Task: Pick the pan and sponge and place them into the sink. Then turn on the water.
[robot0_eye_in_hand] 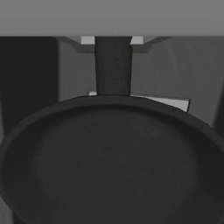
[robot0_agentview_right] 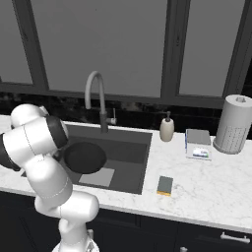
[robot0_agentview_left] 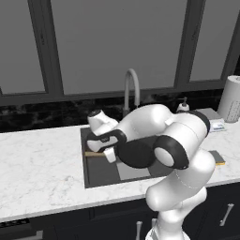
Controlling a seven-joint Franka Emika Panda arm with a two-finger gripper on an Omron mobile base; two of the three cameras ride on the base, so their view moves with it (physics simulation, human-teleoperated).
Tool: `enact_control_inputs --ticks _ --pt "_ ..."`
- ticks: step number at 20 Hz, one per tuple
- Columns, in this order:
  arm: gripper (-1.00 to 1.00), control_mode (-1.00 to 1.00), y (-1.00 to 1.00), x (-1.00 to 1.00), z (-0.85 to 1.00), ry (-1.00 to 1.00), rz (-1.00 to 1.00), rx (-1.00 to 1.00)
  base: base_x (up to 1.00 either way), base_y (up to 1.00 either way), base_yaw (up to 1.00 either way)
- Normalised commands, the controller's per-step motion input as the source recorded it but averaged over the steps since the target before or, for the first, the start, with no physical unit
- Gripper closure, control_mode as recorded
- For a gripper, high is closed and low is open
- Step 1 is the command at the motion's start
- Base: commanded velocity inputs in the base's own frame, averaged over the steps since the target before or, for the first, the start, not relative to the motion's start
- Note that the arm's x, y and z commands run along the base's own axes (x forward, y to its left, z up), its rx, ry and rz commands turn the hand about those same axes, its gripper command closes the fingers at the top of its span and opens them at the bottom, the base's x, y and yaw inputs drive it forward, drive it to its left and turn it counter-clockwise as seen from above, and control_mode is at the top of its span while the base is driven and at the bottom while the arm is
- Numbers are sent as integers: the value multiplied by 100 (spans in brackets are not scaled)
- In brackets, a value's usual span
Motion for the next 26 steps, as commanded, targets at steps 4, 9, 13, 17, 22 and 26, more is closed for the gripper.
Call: enact_control_inputs --ticks 4,9,13,17,22,26 --pt "100 -100 -24 0 -18 -1 4 0 0 0 0" --pt "100 -100 -39 2 -15 0 6 0 0 0 0" --pt "100 -100 -39 12 -23 0 3 0 0 0 0" --pt "100 -100 -40 7 -28 -1 1 0 0 0 0" --pt "100 -100 -36 9 -36 -2 0 0 0 0 0" --pt "100 -100 -17 21 -40 -4 0 0 0 0 0"
